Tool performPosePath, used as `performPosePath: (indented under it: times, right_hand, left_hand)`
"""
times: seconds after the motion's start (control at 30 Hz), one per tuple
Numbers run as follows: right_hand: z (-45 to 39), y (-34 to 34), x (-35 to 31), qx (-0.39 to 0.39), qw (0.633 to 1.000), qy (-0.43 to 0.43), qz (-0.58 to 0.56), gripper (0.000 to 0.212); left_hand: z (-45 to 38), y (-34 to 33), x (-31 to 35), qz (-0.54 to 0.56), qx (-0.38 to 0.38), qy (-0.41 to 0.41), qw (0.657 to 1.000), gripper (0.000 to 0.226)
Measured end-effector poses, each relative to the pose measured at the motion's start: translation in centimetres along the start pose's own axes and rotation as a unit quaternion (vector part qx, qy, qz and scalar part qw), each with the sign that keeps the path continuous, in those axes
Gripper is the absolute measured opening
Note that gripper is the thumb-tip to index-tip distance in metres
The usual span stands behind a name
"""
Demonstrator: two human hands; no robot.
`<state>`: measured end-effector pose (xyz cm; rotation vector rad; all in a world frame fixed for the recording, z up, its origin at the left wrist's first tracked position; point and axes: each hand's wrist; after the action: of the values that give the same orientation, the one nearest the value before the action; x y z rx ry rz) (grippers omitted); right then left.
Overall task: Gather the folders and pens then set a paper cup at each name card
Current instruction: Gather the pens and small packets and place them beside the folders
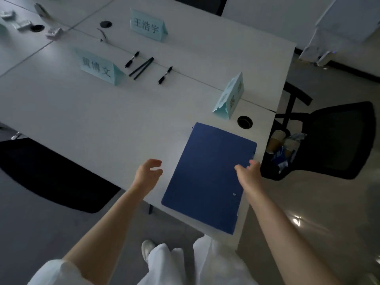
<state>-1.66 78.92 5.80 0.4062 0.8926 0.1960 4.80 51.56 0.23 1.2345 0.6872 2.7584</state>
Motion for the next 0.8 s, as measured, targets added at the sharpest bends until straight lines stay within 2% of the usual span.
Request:
performPosePath:
  times: [0.1, 0.33, 0.43, 0.57, 0.8]
  right_hand:
    - [4.3, -4.2, -2.1, -0.027, 0.999, 0.022, -0.005, 0.060]
    - [11.3, -11.6, -3.0, -0.118, 0.990, 0.050, 0.050, 0.047]
    - [11.6, -13.9, -2.4, -0.139, 0.988, 0.046, 0.057, 0.040]
    - [10.6, -15.6, -3.0, -0.141, 0.988, 0.037, 0.057, 0.039]
    - [5.9, -18.6, -7.1, -0.154, 0.986, 0.040, 0.044, 0.033]
  left_hand:
    - [0.9, 4.9, -2.1, 0.039, 0.000, -0.024, 0.999, 0.026]
    - [1.8, 12.0, -5.8, 0.065, 0.027, -0.029, 0.997, 0.025]
    - [1.3, 13.5, -6.5, 0.072, 0.027, -0.025, 0.997, 0.024]
    - [0.3, 15.0, -5.8, 0.076, 0.033, -0.022, 0.996, 0.023]
    - [-4.5, 16.4, -2.0, 0.027, 0.020, -0.030, 0.999, 0.025]
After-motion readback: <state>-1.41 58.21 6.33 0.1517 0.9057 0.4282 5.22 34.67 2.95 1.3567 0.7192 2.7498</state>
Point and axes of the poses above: each hand's wrist, its own z-axis away from the middle knuckle, its own y-axis out of the back of the hand, x = y × z, and after that the axes turned 4 degrees about -z, right-handed
